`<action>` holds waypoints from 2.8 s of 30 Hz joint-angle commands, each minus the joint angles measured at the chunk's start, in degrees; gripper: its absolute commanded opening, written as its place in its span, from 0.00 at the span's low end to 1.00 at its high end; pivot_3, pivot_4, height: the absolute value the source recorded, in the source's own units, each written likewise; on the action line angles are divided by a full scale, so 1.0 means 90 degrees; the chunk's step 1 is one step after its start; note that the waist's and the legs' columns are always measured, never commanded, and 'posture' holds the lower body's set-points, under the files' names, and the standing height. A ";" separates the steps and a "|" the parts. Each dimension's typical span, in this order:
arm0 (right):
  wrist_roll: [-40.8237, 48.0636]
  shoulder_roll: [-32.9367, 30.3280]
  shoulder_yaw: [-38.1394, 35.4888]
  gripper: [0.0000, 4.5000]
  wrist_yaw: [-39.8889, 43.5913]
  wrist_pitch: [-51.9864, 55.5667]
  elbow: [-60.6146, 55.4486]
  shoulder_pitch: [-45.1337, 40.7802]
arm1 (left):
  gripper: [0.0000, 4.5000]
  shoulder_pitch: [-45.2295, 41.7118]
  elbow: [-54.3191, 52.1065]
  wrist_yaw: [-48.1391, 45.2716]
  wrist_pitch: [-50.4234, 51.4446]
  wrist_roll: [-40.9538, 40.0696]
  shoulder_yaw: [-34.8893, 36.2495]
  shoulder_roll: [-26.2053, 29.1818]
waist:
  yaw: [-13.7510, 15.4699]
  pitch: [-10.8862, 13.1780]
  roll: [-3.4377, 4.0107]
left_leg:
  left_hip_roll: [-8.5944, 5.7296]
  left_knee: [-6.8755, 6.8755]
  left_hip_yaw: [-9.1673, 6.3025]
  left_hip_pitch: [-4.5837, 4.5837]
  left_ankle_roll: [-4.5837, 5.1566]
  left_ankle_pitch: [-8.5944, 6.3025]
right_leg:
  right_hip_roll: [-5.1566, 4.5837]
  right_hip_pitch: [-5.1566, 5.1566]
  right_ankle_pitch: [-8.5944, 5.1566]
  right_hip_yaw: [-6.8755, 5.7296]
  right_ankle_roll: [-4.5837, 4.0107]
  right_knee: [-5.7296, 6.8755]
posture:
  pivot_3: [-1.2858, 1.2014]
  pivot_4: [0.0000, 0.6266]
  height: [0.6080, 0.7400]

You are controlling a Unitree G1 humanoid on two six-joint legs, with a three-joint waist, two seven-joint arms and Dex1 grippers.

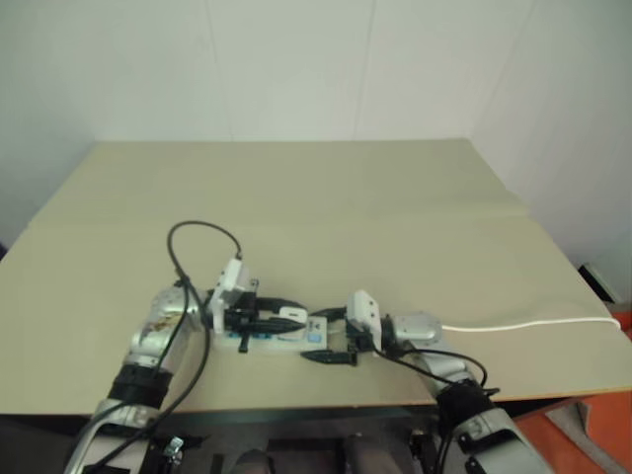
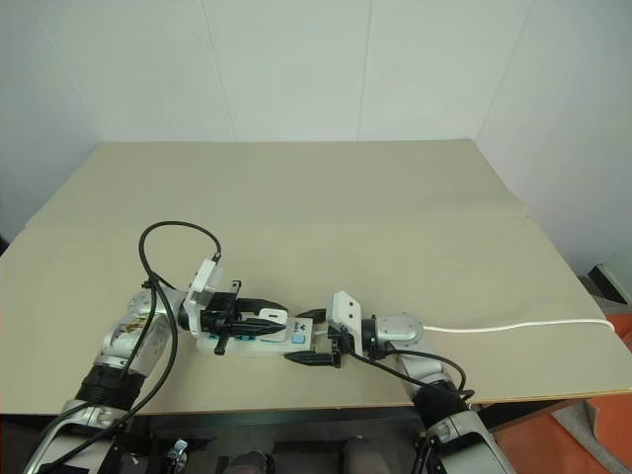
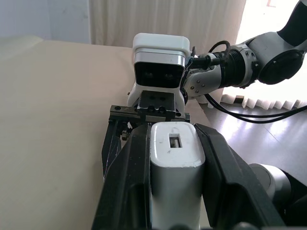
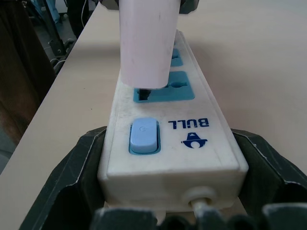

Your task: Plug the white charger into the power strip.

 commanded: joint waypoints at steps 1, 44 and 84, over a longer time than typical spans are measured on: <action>0.0024 -0.0064 -0.0008 0.76 -0.0012 0.0106 -0.0084 0.0068 | 0.23 -0.0023 0.0247 -0.0115 -0.0170 0.0197 -0.0031 0.0110 | 0.0000 -0.0001 -0.0001 | 0.0001 0.0000 0.0000 -0.0002 0.0000 0.0000 | 0.0001 -0.0001 0.0000 -0.0001 0.0000 -0.0001 | 0.52 0.24 1.00; 0.0121 -0.0170 0.0082 0.76 -0.0007 0.0263 -0.0201 0.0069 | 0.23 0.0407 0.0204 -0.0027 -0.0051 0.0598 -0.0739 0.0850 | -0.0078 -0.0015 0.0004 | 0.0011 -0.0019 0.0002 0.0019 0.0000 0.0000 | 0.0011 0.0004 -0.0013 0.0002 -0.0018 0.0006 | 0.52 0.24 1.00; 0.0180 -0.0188 0.0053 0.76 -0.0070 0.0288 -0.0226 0.0047 | 0.23 0.0403 0.0781 -0.0109 -0.0574 0.0897 -0.1179 0.0867 | -0.0008 -0.0101 0.0065 | 0.0011 -0.0020 0.0003 0.0030 -0.0001 -0.0001 | 0.0011 0.0022 -0.0019 0.0001 -0.0021 -0.0003 | 0.52 0.24 1.00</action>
